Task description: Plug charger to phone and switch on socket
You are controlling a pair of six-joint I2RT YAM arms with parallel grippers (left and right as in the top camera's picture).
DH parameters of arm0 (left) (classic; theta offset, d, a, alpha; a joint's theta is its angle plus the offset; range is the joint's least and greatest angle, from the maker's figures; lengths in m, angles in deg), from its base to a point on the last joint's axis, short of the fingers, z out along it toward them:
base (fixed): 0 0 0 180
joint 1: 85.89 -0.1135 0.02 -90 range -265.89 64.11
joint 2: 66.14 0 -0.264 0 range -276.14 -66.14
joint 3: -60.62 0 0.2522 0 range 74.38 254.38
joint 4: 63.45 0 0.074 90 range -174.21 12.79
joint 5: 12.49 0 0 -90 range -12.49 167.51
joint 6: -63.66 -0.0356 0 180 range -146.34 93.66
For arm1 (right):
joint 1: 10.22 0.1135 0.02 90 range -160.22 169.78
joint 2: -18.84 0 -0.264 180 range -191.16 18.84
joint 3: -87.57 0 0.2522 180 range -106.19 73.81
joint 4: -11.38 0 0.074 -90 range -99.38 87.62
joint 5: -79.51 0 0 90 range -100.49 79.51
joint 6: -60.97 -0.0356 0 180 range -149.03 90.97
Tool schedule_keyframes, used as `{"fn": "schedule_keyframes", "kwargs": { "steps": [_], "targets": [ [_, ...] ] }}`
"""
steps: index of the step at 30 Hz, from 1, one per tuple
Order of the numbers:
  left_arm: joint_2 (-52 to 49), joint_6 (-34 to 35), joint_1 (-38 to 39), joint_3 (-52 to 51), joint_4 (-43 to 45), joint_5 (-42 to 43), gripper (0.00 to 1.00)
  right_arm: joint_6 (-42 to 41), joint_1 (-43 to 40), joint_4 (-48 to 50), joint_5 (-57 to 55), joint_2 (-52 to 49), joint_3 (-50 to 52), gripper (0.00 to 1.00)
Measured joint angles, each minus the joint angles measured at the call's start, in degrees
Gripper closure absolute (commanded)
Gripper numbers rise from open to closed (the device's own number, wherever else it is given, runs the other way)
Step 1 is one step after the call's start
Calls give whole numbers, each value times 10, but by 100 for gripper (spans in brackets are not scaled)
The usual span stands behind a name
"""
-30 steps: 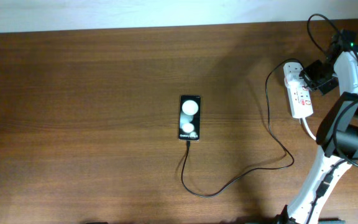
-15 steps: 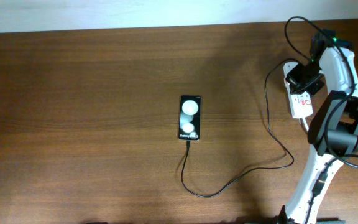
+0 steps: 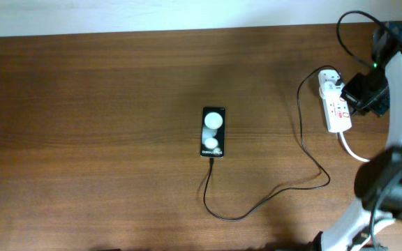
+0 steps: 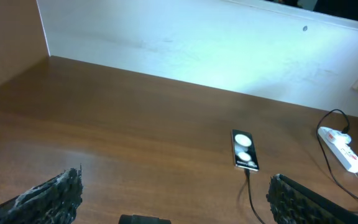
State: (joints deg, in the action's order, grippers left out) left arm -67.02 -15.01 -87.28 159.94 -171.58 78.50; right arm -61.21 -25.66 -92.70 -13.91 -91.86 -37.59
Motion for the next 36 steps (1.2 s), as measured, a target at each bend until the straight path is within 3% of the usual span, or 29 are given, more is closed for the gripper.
{"fn": "schedule_keyframes", "kwargs": {
  "steps": [5,11,16,18,24,30,36],
  "targets": [
    [0,0,0,1,-9,0,1,0,57,-7,-2,208,72,96],
    [0,0,0,2,-19,0,1,14,57,-10,-8,373,131,96],
    [4,0,0,-63,109,-4,1,31,57,-44,-17,445,148,96],
    [3,0,0,-132,159,-4,1,37,57,-56,-17,456,149,96],
    [3,0,0,-410,425,-9,1,54,57,-67,-19,470,152,96],
    [0,0,0,-663,609,-10,1,57,57,-67,-19,507,153,96],
    [0,0,0,-767,810,-11,1,59,57,-66,-19,549,154,96]
  ]
}}
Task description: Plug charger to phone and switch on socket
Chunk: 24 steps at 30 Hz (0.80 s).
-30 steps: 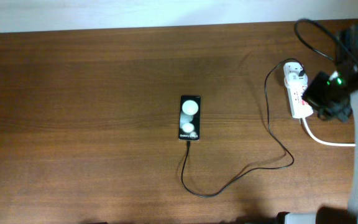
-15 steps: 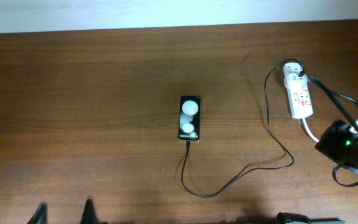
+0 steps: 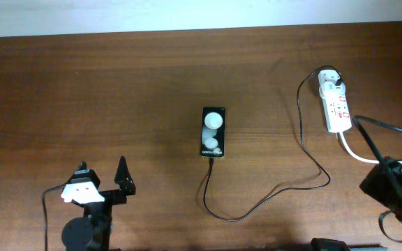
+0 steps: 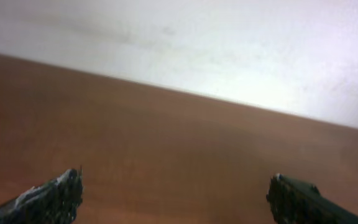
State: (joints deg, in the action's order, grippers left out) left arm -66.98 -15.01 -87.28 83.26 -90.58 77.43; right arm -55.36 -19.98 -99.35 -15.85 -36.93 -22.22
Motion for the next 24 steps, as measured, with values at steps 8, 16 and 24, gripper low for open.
{"fn": "schedule_keyframes", "kwargs": {
  "steps": [8,16,24],
  "targets": [
    [0,-1,0,-74,96,0,1,0,0,0,0,53,55,96],
    [0,-15,0,-80,87,0,1,5,0,0,0,54,59,1],
    [0,-15,0,-80,87,0,1,6,0,0,0,54,59,1]
  ]
}}
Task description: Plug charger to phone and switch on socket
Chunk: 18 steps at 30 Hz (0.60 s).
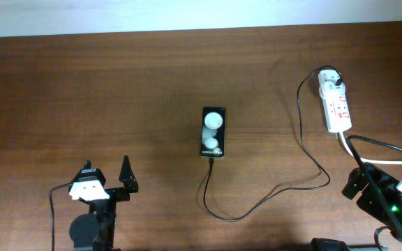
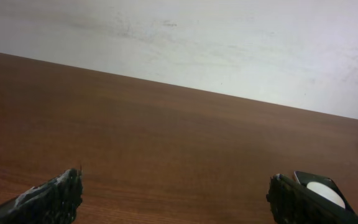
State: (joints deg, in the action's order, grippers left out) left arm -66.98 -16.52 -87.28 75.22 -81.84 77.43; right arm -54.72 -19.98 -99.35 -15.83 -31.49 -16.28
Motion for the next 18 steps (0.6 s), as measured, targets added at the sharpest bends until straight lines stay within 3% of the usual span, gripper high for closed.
{"fn": "schedule_keyframes", "kwargs": {
  "steps": [9,18],
  "targets": [
    [0,0,0,0,0,0,1,0,0,13,10,5,70,1],
    [0,0,0,0,0,0,1,81,0,203,66,0,249,1]
  ]
}}
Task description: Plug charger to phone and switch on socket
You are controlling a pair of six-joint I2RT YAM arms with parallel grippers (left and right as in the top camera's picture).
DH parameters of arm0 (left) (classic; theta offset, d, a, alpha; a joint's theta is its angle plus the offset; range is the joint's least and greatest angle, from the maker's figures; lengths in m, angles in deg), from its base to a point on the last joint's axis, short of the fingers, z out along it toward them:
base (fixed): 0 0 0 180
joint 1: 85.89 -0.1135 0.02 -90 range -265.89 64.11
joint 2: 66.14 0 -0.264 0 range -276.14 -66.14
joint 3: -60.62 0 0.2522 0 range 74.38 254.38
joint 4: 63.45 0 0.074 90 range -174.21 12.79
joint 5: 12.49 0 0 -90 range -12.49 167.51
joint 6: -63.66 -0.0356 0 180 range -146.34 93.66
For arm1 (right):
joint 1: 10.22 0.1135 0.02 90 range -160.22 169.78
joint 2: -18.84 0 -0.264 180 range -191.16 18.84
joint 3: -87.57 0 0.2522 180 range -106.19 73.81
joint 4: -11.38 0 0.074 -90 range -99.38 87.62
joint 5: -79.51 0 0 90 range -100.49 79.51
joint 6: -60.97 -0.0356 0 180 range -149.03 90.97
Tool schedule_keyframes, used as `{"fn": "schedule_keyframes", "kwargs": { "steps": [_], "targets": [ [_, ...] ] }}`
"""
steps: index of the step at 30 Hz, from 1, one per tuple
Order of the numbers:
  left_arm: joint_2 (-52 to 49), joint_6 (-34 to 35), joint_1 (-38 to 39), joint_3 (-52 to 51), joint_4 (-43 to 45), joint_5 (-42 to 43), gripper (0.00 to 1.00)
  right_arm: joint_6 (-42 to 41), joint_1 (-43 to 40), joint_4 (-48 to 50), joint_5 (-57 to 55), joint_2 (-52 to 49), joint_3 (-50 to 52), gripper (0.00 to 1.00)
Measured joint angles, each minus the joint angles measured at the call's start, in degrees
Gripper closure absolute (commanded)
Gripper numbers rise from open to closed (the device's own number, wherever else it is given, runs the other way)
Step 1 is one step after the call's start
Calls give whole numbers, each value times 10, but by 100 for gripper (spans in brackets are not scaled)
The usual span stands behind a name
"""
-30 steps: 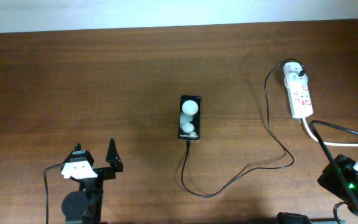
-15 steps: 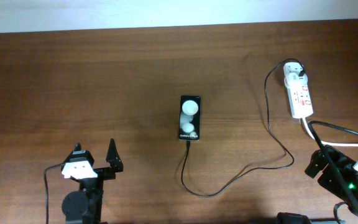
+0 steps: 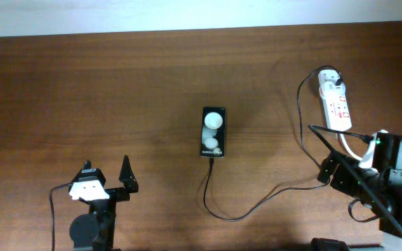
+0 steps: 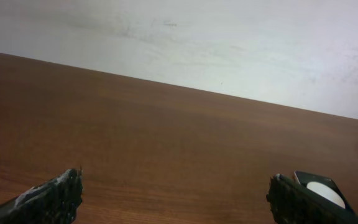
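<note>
The black phone [image 3: 213, 132] lies face up at the table's middle, with two white glare spots on its screen. A thin black cable [image 3: 257, 203] runs from its near end across to the white socket strip [image 3: 335, 106] at the far right, where a plug sits in the top outlet. My left gripper [image 3: 105, 171] stands open at the front left, nothing between its fingers. In the left wrist view the phone's corner [image 4: 323, 189] peeks out behind the right finger [image 4: 297, 202]. My right gripper [image 3: 338, 174] is at the front right, below the strip; its jaws do not show clearly.
The white wall [image 4: 229, 43] borders the brown table [image 3: 117, 84] at the back. A white lead [image 3: 347, 148] runs from the strip's near end toward the right arm. Black wires from that arm loop over the table beside it.
My right arm has shifted left and a little toward the back, now closer below the socket strip. The left arm, phone and cable have not moved.
At first my right gripper was at the socket strip, with the left arm out of the overhead view. Then the right arm was back at the front right corner and the left arm stood at the front left. Now the right arm is nearer the strip.
</note>
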State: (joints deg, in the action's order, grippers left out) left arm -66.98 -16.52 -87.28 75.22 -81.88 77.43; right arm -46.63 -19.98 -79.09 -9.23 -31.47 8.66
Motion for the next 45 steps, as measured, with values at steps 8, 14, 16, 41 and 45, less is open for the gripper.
{"fn": "schedule_keyframes", "kwargs": {
  "steps": [8,14,16,41,45],
  "targets": [
    [0,0,0,0,0,0,1,23,0,288,91,174,243,1],
    [0,0,0,0,0,0,1,24,18,455,124,302,354,1],
    [0,0,0,0,0,0,1,24,35,495,124,334,377,1],
    [0,0,0,0,0,0,1,13,110,723,88,494,639,2],
    [0,0,0,0,0,0,1,15,110,725,76,494,640,1]
  ]
}}
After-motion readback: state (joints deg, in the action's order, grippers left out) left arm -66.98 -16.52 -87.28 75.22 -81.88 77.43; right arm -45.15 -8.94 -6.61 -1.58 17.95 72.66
